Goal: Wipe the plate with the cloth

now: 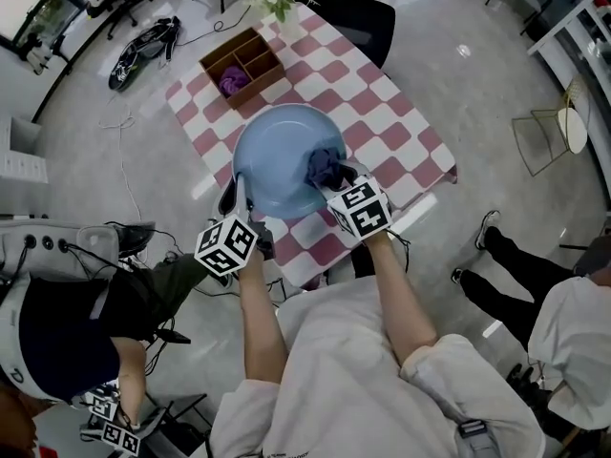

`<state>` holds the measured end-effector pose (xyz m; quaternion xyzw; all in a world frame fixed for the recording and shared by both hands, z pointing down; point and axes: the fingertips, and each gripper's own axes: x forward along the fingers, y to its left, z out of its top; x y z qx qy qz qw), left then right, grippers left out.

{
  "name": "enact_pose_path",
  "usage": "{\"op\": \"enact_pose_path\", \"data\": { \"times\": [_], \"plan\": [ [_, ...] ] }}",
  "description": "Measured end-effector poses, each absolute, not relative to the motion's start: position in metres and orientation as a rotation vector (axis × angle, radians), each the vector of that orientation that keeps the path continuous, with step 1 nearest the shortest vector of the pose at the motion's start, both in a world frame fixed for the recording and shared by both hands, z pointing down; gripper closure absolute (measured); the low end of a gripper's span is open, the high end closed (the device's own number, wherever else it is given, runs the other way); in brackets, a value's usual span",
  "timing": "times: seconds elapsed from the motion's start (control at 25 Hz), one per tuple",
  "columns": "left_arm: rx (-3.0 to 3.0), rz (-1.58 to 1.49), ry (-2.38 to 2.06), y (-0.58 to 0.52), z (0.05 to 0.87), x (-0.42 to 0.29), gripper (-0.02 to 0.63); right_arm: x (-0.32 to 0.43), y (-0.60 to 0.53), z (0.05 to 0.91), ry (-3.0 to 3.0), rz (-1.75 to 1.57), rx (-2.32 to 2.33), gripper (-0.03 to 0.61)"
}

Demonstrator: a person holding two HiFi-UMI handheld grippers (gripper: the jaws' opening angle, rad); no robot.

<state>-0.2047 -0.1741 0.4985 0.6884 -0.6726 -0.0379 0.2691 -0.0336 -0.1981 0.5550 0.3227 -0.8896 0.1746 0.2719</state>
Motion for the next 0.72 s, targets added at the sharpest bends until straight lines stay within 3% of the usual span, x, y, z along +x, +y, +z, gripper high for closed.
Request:
{"op": "enact_pose_path", "data": {
  "times": [0.72],
  "plan": [
    [1.924, -0.094, -1.789, -0.198, 0.487, -0.173, 0.588, -0.046, -0.185, 0.544, -2.43, 0.435, 0.853, 0.394]
  ]
}}
